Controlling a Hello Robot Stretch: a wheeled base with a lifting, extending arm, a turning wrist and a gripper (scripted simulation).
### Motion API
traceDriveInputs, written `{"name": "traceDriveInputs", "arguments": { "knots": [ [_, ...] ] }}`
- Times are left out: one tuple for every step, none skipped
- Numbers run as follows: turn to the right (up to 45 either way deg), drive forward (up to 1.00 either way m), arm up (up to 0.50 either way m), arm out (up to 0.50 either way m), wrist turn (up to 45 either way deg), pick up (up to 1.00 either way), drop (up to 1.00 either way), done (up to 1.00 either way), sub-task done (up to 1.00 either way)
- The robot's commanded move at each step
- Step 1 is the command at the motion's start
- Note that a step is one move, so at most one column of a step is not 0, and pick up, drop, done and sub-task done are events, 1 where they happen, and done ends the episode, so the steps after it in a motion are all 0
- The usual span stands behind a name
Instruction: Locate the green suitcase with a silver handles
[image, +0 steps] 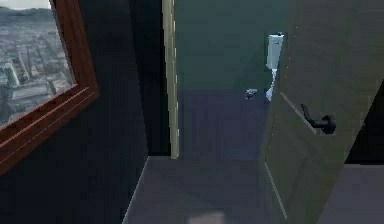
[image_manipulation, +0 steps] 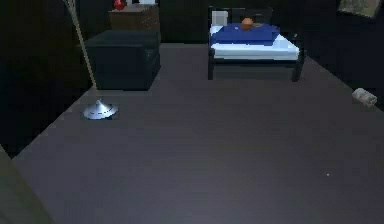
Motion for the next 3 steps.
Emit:
{"name": "traceDriveInputs", "arguments": {
  "knots": [
    [12.0, 0.00, 0.00, 0.00, 0.0, 0.00, 0.00, 0.00, 0.00],
    [0.0, 1.00, 0.00, 0.00, 0.0, 0.00, 0.00, 0.00, 0.00],
    [0.0, 0.30, 0.00, 0.00, 0.0, 0.00, 0.00, 0.00, 0.00]
  ]
}}
